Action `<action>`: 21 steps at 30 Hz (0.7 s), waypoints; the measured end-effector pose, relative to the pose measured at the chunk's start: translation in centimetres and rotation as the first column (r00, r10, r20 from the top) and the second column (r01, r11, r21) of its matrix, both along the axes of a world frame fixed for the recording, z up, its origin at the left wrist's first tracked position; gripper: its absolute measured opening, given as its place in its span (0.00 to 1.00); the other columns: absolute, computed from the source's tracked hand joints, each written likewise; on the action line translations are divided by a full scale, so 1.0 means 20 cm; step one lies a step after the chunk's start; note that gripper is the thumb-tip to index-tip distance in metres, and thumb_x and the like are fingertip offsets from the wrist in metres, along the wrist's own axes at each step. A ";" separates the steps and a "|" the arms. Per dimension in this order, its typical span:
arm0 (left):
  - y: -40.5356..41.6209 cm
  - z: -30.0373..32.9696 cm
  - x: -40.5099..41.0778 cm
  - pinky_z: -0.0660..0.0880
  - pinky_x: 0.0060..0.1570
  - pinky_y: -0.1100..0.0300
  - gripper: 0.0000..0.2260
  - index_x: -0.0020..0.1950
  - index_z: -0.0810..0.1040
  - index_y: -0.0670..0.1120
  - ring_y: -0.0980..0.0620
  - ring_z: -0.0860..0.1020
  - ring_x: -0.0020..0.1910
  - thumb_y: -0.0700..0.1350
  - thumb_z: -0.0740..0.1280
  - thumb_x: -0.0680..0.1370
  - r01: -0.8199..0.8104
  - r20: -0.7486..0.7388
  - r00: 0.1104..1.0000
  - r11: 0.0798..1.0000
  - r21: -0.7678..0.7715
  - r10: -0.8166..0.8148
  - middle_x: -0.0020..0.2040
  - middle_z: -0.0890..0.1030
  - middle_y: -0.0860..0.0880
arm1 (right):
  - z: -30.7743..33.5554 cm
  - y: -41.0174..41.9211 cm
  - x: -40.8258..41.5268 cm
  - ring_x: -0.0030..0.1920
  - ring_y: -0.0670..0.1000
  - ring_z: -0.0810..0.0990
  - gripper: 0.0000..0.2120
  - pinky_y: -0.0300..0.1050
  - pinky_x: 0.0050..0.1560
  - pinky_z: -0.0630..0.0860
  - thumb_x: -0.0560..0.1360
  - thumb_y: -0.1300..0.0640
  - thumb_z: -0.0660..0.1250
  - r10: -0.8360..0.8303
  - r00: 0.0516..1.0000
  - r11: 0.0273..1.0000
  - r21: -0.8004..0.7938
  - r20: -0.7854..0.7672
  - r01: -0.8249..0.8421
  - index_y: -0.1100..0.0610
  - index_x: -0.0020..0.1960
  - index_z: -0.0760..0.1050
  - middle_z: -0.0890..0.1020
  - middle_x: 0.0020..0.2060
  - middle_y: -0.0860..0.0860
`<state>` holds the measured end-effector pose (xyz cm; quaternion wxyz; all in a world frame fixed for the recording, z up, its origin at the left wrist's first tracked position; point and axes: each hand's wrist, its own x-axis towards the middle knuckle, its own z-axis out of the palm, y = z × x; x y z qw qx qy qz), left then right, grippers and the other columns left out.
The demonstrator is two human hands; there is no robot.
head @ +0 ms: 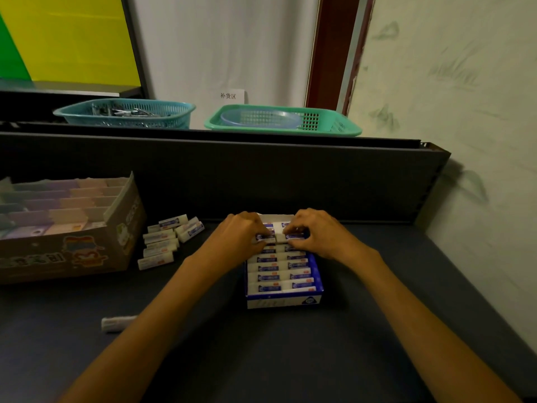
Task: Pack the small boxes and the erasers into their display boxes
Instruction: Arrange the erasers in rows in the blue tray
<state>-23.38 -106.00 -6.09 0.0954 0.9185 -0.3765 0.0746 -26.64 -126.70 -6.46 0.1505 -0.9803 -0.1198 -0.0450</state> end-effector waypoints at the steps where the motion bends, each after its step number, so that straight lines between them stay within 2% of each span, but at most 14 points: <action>1: 0.00 0.00 0.00 0.68 0.57 0.61 0.16 0.65 0.74 0.51 0.53 0.70 0.61 0.49 0.65 0.78 0.000 -0.001 1.000 1.000 0.010 0.000 0.64 0.72 0.50 | 0.00 0.00 0.00 0.57 0.43 0.70 0.13 0.47 0.59 0.73 0.74 0.51 0.68 0.002 1.000 1.000 -0.005 0.002 -0.002 0.48 0.59 0.76 0.73 0.56 0.44; 15: 0.01 0.00 0.00 0.66 0.60 0.59 0.16 0.67 0.73 0.51 0.53 0.68 0.61 0.50 0.62 0.79 0.036 0.043 0.998 0.997 0.067 -0.039 0.64 0.70 0.50 | -0.01 -0.01 -0.03 0.55 0.42 0.68 0.14 0.42 0.57 0.70 0.76 0.51 0.66 0.029 0.999 0.999 -0.017 0.014 -0.029 0.48 0.61 0.77 0.72 0.56 0.44; 21: 0.00 0.01 -0.01 0.67 0.59 0.58 0.14 0.64 0.75 0.50 0.53 0.70 0.59 0.50 0.62 0.79 0.043 0.063 0.997 0.997 0.066 -0.047 0.62 0.72 0.50 | 0.00 -0.01 -0.02 0.55 0.41 0.68 0.13 0.40 0.56 0.69 0.76 0.51 0.67 0.024 1.000 1.000 -0.012 0.004 -0.024 0.48 0.60 0.77 0.73 0.56 0.44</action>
